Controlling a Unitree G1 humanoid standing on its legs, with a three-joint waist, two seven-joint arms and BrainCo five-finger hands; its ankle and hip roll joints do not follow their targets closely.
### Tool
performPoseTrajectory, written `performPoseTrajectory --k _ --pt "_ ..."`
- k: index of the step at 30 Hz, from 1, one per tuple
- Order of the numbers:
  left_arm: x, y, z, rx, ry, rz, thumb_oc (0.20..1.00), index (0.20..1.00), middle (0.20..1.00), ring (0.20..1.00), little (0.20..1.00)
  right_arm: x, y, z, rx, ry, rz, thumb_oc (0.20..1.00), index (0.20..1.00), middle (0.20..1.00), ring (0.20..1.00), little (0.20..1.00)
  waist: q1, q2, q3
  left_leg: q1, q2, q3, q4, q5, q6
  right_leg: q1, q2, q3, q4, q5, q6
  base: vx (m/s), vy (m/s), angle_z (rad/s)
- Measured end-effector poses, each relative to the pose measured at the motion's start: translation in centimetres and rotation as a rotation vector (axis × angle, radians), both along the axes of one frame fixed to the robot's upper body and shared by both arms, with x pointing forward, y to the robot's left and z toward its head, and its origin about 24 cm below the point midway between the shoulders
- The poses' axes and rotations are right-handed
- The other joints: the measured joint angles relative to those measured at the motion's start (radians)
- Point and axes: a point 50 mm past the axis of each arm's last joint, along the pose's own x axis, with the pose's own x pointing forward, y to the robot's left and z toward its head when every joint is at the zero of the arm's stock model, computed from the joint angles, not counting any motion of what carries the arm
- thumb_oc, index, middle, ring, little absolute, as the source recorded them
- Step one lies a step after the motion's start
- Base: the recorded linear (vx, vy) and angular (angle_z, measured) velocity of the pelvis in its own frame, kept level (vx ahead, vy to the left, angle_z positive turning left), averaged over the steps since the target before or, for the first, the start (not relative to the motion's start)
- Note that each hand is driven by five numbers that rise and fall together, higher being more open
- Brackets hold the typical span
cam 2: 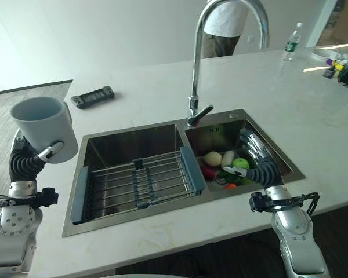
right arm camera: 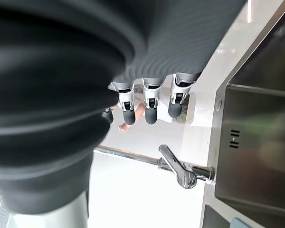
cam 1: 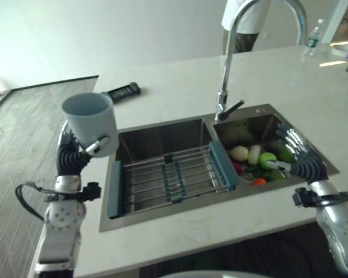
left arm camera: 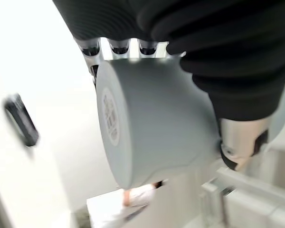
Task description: Place the dishes in the dishwasher.
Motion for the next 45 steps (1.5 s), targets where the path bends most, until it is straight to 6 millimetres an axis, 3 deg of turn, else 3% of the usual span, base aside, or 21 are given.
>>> performPoseTrajectory --k 5,11,14,15,16,17,18,20,22,24,25,27,28,30,33,35,36,38,40,41,45 --pt "-0.9 -0.3 -0.6 -0.236 -0.028 -0.156 0.200 0.200 0.200 0.200 0.200 -0.4 0.2 -0.3 0.033 -0.008 -0.013 1.000 1.000 1.000 1.000 1.000 0.016 -0.010 0.004 -0.016 0.020 -0.027 0.006 0.009 -0.013 0.001 0.023 -0.027 0.003 -0.011 -0.011 0.02 -0.280 0.15" --pt "-1.3 -1.3 -2.0 -0.325 0.015 -0.256 0.200 0.200 0.200 0.200 0.200 -0.5 0.5 0.8 0.032 -0.081 -0.002 1.000 1.000 1.000 1.000 1.000 0.019 0.036 0.042 -0.066 0.036 -0.069 0.003 0.043 -0.027 -0.014 0.041 -0.081 0.004 -0.017 -0.020 -0.18 -0.112 0.25" --pt "-0.5 -2.5 -1.3 -0.330 -0.032 -0.320 0.200 0.200 0.200 0.200 0.200 0.0 -0.1 2.1 -0.063 -0.104 0.005 1.000 1.000 1.000 1.000 1.000 0.039 0.071 0.089 -0.102 0.041 -0.062 -0.001 0.080 -0.029 -0.028 0.050 -0.132 0.014 -0.011 -0.073 -0.31 -0.005 0.48" --pt "-0.2 -2.7 -0.6 -0.327 -0.069 -0.351 0.200 0.200 0.200 0.200 0.200 0.1 -0.2 2.7 -0.080 -0.137 0.006 1.000 1.000 1.000 1.000 1.000 0.032 0.064 0.095 -0.142 0.049 -0.059 -0.002 0.079 -0.088 -0.058 0.043 -0.153 0.016 -0.014 -0.108 -0.32 0.185 0.50" --pt "0.2 -2.6 0.4 -0.314 -0.121 -0.372 0.200 0.200 0.200 0.200 0.200 0.4 -0.2 3.2 -0.049 -0.183 -0.007 1.000 1.000 1.000 1.000 1.000 0.038 0.008 0.126 -0.172 0.065 0.090 0.183 0.017 -0.035 -0.067 -0.012 -0.166 0.004 0.028 -0.096 -0.24 0.236 0.49" --pt "0.4 -2.5 0.7 -0.308 -0.134 -0.379 0.200 0.200 0.200 0.200 0.200 0.3 -0.1 3.9 -0.033 -0.226 -0.019 1.000 1.000 1.000 1.000 1.000 0.025 -0.046 0.139 -0.173 0.055 0.175 0.342 -0.028 -0.012 -0.064 -0.064 -0.173 0.005 0.035 -0.094 -0.28 0.285 0.68" --pt "0.4 -2.6 0.9 -0.304 -0.150 -0.388 0.200 0.200 0.200 0.200 0.200 -0.2 -0.6 5.0 -0.044 -0.299 -0.037 1.000 1.000 1.000 1.000 1.000 -0.025 -0.054 0.140 -0.127 0.066 0.201 0.476 -0.060 -0.044 -0.035 -0.094 -0.211 0.005 0.031 -0.084 -0.24 0.301 0.92" --pt "0.7 -2.8 1.0 -0.297 -0.158 -0.423 0.200 0.200 0.200 0.200 0.200 -1.2 -1.5 6.0 -0.051 -0.373 -0.091 1.000 1.000 1.000 1.000 1.000 -0.073 0.006 0.132 -0.002 0.093 0.234 0.470 -0.095 -0.078 0.001 -0.095 -0.286 0.031 0.026 -0.058 -0.39 0.376 1.15" --pt "2.1 -3.1 1.5 -0.315 -0.193 -0.470 0.200 0.200 0.200 0.200 0.200 -1.9 -2.6 5.5 -0.066 -0.350 -0.152 1.000 1.000 1.000 1.000 1.000 -0.105 0.043 0.113 0.016 0.063 0.339 0.334 -0.108 -0.049 0.001 -0.143 -0.343 0.101 0.024 -0.042 -0.37 0.435 1.93" --pt "2.9 -3.8 2.0 -0.339 -0.222 -0.527 0.200 0.200 0.200 0.200 0.200 -2.1 -3.2 5.6 -0.091 -0.352 -0.188 1.000 1.000 1.000 1.000 1.000 -0.118 0.046 0.093 0.002 -0.027 0.369 0.151 -0.054 0.049 -0.004 -0.204 -0.362 0.160 0.033 -0.027 -0.27 0.388 2.54" --pt "2.5 -3.8 2.0 -0.347 -0.228 -0.529 0.200 0.200 0.200 0.200 0.200 -1.7 -3.1 6.2 -0.107 -0.373 -0.173 1.000 1.000 1.000 1.000 1.000 -0.101 0.077 0.081 0.009 -0.050 0.360 0.046 -0.054 0.110 -0.044 -0.202 -0.348 0.210 0.008 -0.011 -0.30 0.516 1.76" --pt "1.9 -3.0 1.0 -0.388 -0.201 -0.490 0.200 0.200 0.200 0.200 0.200 -0.5 -1.9 6.1 -0.068 -0.383 -0.130 1.000 1.000 1.000 1.000 1.000 -0.044 0.050 0.083 -0.005 -0.082 0.295 0.012 -0.021 0.147 -0.076 -0.184 -0.288 0.227 -0.062 0.038 -0.27 0.556 1.15" --pt "1.7 -2.7 0.6 -0.385 -0.177 -0.476 0.200 0.200 0.200 0.200 0.200 -0.3 -1.8 5.7 -0.041 -0.384 -0.139 1.000 1.000 1.000 1.000 1.000 -0.005 0.010 0.071 -0.020 -0.107 0.262 0.029 -0.021 0.147 -0.078 -0.173 -0.298 0.180 -0.024 0.052 -0.15 0.392 1.01" --pt "1.2 -2.6 -0.1 -0.382 -0.137 -0.468 0.200 0.200 0.200 0.200 0.200 -0.2 -1.4 5.4 -0.030 -0.377 -0.141 1.000 1.000 1.000 1.000 1.000 0.035 -0.008 0.073 -0.022 -0.132 0.256 0.041 -0.053 0.165 -0.052 -0.220 -0.364 0.186 -0.020 0.055 -0.16 0.408 0.80" --pt "1.0 -2.5 -0.2 -0.379 -0.127 -0.456 0.200 0.200 0.200 0.200 0.200 -0.3 -0.5 4.0 0.001 -0.341 -0.140 1.000 1.000 1.000 1.000 1.000 0.058 -0.032 0.072 -0.057 -0.182 0.215 0.073 -0.078 0.185 -0.046 -0.286 -0.388 0.225 0.002 0.074 -0.17 0.377 0.51" --pt "0.8 -2.6 0.5 -0.381 -0.143 -0.457 0.200 0.200 0.200 0.200 0.200 -0.4 -0.3 3.5 0.001 -0.320 -0.141 1.000 1.000 1.000 1.000 1.000 0.070 -0.051 0.069 -0.049 -0.208 0.178 0.038 -0.054 0.217 -0.089 -0.321 -0.378 0.301 0.038 0.077 -0.19 0.342 0.69" --pt "1.3 -2.9 0.8 -0.396 -0.152 -0.462 0.200 0.200 0.200 0.200 0.200 -0.4 -0.1 3.4 0.005 -0.317 -0.137 1.000 1.000 1.000 1.000 1.000 0.056 -0.054 0.072 -0.051 -0.214 0.109 0.027 -0.035 0.252 -0.095 -0.317 -0.358 0.349 0.002 0.077 -0.11 0.246 1.44" --pt "2.9 -4.5 2.3 -0.403 -0.194 -0.529 0.200 0.200 0.200 0.200 0.200 -0.1 0.9 3.0 0.012 -0.299 -0.092 1.000 1.000 1.000 1.000 1.000 0.030 -0.036 0.086 -0.069 -0.197 -0.034 0.020 -0.002 0.260 -0.119 -0.172 -0.156 0.310 -0.088 0.043 0.06 0.226 2.09" --pt "3.5 -5.0 2.1 -0.413 -0.186 -0.535 0.200 0.200 0.200 0.200 0.200 -0.1 0.9 3.0 -0.008 -0.294 -0.084 1.000 1.000 1.000 1.000 1.000 0.009 -0.027 0.081 -0.053 -0.213 -0.175 0.026 0.000 0.237 -0.139 -0.018 0.170 0.360 -0.146 0.018 0.05 0.159 2.12" --pt "3.4 -4.9 1.9 -0.408 -0.176 -0.528 0.200 0.200 0.200 0.200 0.200 0.0 0.8 3.2 -0.028 -0.296 -0.077 1.000 1.000 1.000 1.000 1.000 0.013 -0.024 0.081 -0.045 -0.221 -0.189 0.023 -0.012 0.237 -0.145 0.018 0.229 0.382 -0.154 0.010 0.01 0.069 1.78" --pt "2.8 -4.6 1.5 -0.402 -0.158 -0.505 0.200 0.200 0.200 0.200 0.200 -0.3 -0.1 3.5 -0.033 -0.298 -0.107 1.000 1.000 1.000 1.000 1.000 0.019 -0.016 0.069 -0.045 -0.253 -0.352 0.014 -0.009 0.204 -0.211 0.141 0.282 0.414 -0.204 -0.038 0.07 -0.033 1.44"
